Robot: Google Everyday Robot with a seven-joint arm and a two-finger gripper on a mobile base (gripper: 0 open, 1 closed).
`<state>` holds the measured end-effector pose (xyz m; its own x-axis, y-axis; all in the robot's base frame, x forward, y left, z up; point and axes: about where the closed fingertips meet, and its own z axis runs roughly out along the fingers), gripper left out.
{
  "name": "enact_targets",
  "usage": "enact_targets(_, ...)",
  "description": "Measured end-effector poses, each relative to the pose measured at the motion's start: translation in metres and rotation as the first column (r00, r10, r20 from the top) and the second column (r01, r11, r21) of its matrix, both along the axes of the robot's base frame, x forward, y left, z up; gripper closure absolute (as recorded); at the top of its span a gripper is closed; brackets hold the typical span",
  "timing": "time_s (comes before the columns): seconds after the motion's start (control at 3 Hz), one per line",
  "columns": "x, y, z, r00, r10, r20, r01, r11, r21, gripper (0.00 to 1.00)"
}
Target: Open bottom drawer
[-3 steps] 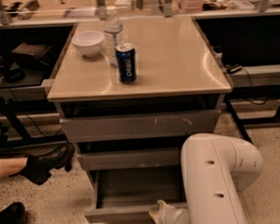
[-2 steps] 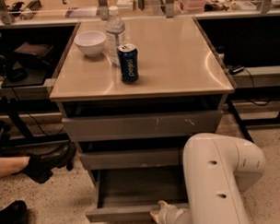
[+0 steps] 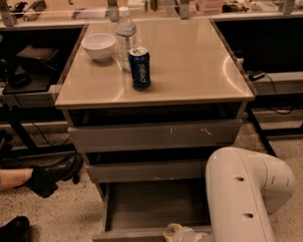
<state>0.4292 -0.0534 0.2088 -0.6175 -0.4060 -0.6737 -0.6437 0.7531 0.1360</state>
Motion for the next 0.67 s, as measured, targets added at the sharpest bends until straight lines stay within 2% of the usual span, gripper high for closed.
enact_targets(0.33, 0.0000, 0.0000, 0.0024, 1.0000, 0.000, 0.000, 0.000, 1.000, 0.000, 1.00)
enact_targets(0.67, 0.0000, 0.0000, 0.0024, 1.0000, 0.000, 0.000, 0.000, 1.000, 0.000, 0.81)
